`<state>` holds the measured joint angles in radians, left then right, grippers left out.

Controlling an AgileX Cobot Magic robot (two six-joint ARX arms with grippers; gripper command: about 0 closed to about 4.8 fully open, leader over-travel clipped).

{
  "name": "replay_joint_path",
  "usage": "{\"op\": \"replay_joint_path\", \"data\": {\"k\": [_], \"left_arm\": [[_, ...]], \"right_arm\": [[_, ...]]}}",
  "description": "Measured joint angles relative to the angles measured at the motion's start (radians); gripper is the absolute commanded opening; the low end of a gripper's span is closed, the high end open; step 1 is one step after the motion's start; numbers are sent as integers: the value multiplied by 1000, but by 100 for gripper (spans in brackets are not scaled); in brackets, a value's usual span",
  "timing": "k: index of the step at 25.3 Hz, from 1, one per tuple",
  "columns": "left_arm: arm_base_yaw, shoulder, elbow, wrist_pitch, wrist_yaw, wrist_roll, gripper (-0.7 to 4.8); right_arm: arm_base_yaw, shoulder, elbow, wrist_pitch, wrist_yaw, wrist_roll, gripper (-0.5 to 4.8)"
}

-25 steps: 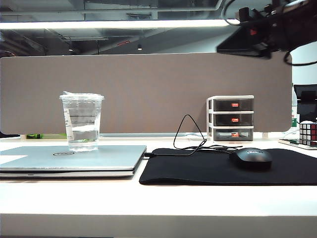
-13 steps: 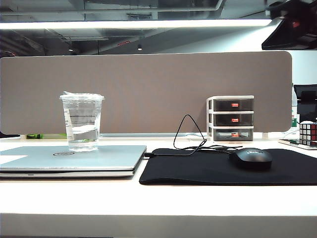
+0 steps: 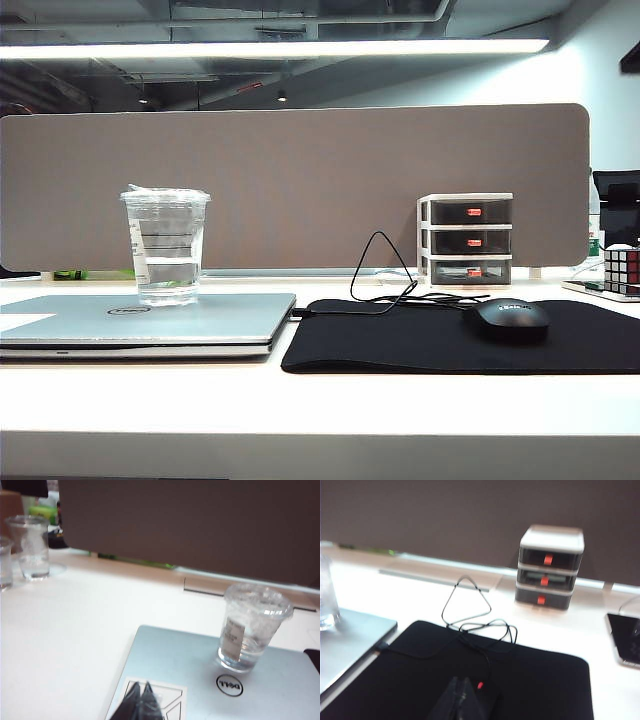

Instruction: Pick up the coffee cup and place it over the laptop.

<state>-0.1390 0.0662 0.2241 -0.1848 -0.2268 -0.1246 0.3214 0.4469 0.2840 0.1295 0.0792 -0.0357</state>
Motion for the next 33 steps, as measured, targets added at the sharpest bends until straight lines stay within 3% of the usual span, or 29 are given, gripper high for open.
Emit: {"op": "replay_joint_path", "data": {"k": [9,15,20,23,28,33], "left_arm": [[1,-64,-12,44,-4,31,-6],[0,-64,-118,161,-17,42,-5],[1,-64,-218,333,-20,77,-6],[1,-64,-223,338,-20,105,-5],[2,-64,-223,330,-59,172,-5],[2,-64,-223,322,-73,180,-2]], "right_arm": [[2,-442,-139,-165,93,19,-5],[11,-446,-183,-202,110,-4,-6],[5,-446,-279,-58,111,-24,-5],[-9,-445,-277,-34,130,-42,-5],[-121,-445,-277,-37,122,-86,-5],[-249,-445,-277,19,101,-86,-5]]}}
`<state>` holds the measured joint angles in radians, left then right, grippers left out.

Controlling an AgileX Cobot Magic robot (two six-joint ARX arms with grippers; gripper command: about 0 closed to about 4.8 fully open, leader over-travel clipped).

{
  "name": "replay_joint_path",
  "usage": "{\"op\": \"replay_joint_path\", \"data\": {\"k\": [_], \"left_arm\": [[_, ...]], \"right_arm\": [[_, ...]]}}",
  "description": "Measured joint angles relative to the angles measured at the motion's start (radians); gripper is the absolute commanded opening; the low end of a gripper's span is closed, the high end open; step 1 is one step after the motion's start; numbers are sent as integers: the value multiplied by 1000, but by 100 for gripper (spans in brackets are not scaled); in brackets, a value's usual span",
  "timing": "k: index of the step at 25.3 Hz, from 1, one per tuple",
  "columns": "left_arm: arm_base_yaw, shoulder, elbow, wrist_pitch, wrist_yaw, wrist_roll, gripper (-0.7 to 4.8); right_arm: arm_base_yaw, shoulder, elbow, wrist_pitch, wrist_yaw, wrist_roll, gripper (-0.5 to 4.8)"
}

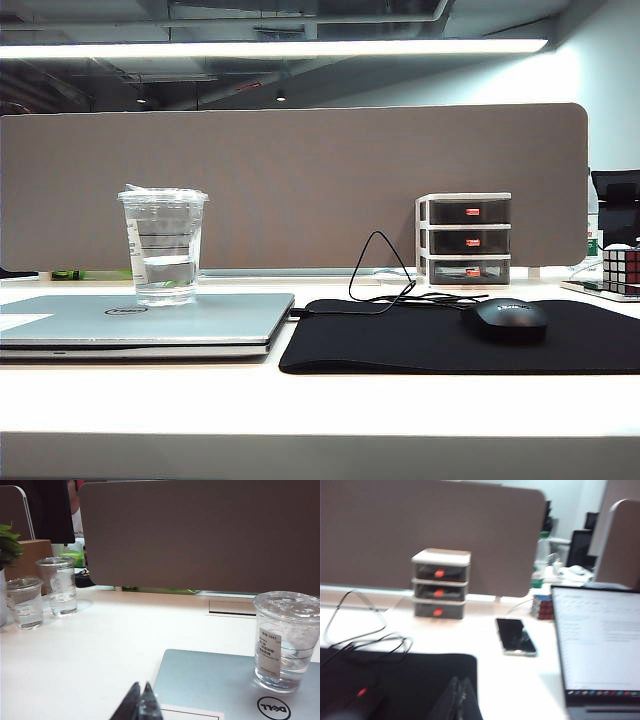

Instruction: Pick up the coffee cup and place it over the laptop.

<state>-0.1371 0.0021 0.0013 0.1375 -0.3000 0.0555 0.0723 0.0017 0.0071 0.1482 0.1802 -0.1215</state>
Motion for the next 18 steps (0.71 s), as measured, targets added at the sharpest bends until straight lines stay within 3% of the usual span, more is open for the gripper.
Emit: {"op": "replay_joint_path", "data": {"k": [6,9,18], "left_arm": [[0,0,0,-39,122,2,-3],[0,0,0,-37,311,58,-4],[0,0,0,-5,216,95,-4]], "right_arm": [[-39,0,0,30,-89,0,-5],[-39,0,0,9,-108,0,-5],[-39,0,0,0,-110,0,-5]]}}
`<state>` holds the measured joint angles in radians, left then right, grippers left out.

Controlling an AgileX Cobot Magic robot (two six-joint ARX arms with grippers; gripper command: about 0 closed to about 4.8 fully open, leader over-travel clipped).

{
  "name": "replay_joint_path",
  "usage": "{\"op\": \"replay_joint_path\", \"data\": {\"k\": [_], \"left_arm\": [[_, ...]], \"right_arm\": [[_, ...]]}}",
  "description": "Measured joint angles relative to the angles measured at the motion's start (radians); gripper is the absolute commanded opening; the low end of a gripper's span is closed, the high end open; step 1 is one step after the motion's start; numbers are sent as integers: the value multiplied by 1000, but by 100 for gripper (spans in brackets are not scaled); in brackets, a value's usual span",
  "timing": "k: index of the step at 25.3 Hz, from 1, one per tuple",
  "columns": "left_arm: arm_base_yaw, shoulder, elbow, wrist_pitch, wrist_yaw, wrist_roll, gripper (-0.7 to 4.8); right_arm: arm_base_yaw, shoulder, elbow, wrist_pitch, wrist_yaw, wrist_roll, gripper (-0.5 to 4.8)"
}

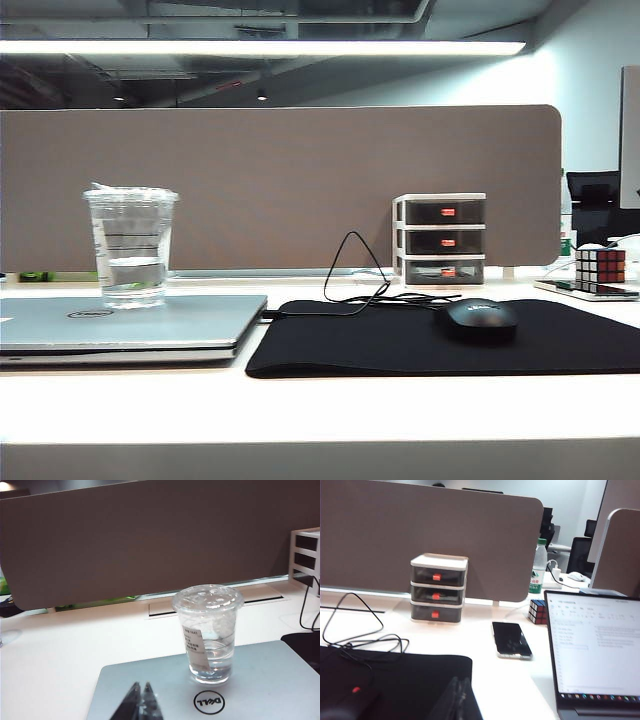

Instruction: Pick up the coffee cup and place it over the laptop.

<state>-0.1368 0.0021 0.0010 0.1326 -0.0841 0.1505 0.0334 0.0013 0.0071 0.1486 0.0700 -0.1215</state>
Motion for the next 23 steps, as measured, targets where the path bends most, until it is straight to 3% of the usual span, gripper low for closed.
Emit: {"op": "replay_joint_path", "data": {"k": [5,13,23], "left_arm": [[0,0,0,-6,-22,-12,-3],[0,0,0,-122,-23,-32,-3],[0,0,0,-127,-23,-33,-3]], "right_arm": [[0,0,0,-6,-19,1,-5],[0,0,0,-5,-22,17,-5],[0,0,0,-5,-22,17,-5]]}}
